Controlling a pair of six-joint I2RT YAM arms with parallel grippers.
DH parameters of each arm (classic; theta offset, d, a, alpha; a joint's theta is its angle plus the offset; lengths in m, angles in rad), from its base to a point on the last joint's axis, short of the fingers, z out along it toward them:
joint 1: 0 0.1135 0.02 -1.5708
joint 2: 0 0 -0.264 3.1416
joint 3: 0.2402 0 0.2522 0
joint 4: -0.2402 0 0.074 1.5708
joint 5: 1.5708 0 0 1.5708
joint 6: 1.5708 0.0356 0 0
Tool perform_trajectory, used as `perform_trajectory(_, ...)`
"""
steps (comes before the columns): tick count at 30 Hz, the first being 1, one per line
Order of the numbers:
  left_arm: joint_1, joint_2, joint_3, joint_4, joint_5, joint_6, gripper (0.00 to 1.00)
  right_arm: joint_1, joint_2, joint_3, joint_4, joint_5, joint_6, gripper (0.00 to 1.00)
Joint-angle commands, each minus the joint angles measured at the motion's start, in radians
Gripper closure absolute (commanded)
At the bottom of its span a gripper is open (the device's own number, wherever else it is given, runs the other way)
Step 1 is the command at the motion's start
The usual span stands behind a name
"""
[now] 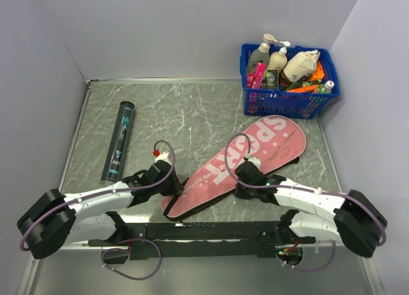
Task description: Pack up the badminton gear
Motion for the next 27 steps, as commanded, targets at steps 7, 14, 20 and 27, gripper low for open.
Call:
perform_trajectory(7, -0.023, 0.074, -0.033, 0.044, 0.035, 0.015, 0.99, 0.363, 0.311, 0.292, 0.110, -0.041, 0.117, 1.00)
perform_trajectory(14, -0.023, 0.072, -0.041, 0.094, 0.057, 0.032, 0.99, 0.500, 0.488, 0.439, 0.300, -0.147, 0.123, 1.00)
perform_trajectory(20, -0.026, 0.025, -0.078, 0.151, 0.096, 0.078, 0.99, 0.552, 0.568, 0.511, 0.446, -0.202, 0.148, 1.00)
perform_trajectory(27, -0.026, -0.017, -0.104, 0.215, 0.138, 0.109, 0.99, 0.584, 0.588, 0.568, 0.451, -0.202, 0.154, 1.00)
